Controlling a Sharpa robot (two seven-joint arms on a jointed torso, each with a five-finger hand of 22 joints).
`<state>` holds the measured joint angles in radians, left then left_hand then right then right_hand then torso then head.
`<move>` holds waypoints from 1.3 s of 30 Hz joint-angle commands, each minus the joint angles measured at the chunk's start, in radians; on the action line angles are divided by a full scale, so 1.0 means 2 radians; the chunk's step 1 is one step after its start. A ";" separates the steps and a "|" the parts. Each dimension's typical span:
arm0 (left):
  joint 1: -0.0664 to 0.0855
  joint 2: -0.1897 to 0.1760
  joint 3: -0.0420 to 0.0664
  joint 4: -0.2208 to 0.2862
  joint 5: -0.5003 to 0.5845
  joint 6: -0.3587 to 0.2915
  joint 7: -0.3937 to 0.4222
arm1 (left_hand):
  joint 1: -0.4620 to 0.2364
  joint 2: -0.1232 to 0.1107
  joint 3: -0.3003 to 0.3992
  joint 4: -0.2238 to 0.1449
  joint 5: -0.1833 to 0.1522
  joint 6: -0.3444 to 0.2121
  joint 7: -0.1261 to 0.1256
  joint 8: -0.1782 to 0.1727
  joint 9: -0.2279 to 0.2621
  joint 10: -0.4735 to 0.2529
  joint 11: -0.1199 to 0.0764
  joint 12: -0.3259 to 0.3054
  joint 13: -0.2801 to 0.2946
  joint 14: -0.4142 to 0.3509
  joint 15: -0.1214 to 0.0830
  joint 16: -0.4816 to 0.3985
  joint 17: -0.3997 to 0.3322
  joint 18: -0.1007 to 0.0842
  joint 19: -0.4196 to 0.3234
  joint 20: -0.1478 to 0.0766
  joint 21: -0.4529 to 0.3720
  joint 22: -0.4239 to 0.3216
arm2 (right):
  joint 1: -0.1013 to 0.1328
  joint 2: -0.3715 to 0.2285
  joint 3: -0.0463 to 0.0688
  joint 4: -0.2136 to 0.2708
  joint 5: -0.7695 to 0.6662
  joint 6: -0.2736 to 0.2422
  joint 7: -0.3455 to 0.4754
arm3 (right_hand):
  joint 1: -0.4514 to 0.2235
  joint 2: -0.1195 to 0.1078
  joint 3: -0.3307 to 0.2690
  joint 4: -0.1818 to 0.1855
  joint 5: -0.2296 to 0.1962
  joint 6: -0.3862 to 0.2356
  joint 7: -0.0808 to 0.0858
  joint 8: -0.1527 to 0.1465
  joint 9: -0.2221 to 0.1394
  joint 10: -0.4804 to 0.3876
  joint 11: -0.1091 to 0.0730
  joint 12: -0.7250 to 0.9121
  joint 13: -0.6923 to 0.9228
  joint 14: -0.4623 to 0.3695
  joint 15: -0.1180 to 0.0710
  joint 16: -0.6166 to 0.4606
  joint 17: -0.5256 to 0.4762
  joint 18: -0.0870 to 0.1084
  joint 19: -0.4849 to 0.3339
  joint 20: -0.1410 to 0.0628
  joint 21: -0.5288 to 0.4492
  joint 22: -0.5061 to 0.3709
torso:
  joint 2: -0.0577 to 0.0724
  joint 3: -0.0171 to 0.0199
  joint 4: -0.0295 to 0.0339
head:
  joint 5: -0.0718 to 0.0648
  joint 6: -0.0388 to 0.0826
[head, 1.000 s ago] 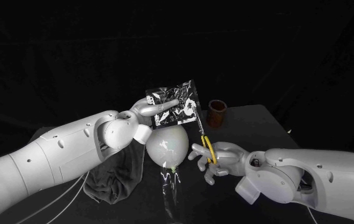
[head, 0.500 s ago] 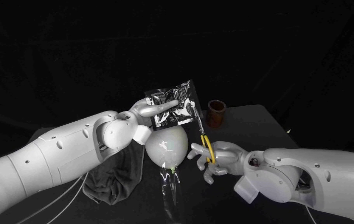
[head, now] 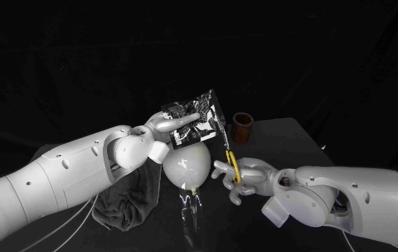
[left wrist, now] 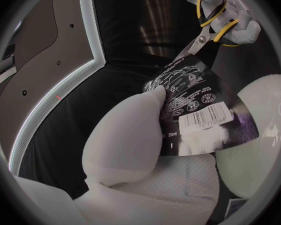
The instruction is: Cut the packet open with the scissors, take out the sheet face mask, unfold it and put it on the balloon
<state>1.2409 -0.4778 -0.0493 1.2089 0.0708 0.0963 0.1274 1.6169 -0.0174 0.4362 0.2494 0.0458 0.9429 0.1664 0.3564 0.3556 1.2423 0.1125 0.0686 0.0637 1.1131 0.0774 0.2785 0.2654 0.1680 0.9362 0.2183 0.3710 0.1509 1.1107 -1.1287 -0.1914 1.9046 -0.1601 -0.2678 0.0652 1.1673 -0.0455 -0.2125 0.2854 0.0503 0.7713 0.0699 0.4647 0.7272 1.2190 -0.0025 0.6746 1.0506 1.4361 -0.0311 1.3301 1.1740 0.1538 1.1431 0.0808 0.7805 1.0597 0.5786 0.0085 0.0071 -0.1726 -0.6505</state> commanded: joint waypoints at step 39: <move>0.000 0.001 0.000 -0.007 -0.111 -0.006 0.011 | -0.024 0.005 0.020 -0.022 0.001 0.002 -0.001 0.004 0.022 0.022 -0.007 0.002 0.002 0.056 -0.015 0.034 0.025 0.007 0.026 -0.020 0.038 0.017 | 0.008 -0.019 0.001 -0.002 -0.050 0.016 -0.012 | 0.034 0.033 -0.085 0.001 -0.001 -0.017 0.038 -0.041 -0.047 0.038 0.034 -0.227 -0.153 -0.028 0.014 -0.040 -0.059 0.009 -0.026 0.012 -0.037 -0.016 | 0.000 0.0000 0.0001 | -0.001 -0.006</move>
<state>1.2416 -0.4772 -0.0482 1.1931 -0.1114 0.0802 0.1328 1.5683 -0.0154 0.4683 0.2206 0.0458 0.9432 0.1672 0.3598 0.3557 1.2816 0.0982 0.0686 0.0672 1.2199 0.0443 0.3434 0.3138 0.1711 0.9848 0.1806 0.4434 0.1852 1.1228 -1.1637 -0.1922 1.9000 -0.2352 -0.2595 0.0393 1.2317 0.0188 -0.3765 0.2869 0.0503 0.7861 0.0928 0.3882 0.6337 1.2093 0.0071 0.2234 0.7452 1.3946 0.0105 1.2469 1.0573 0.1620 1.0890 0.1026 0.7059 1.0271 0.5787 0.0087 0.0064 -0.1741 -0.6620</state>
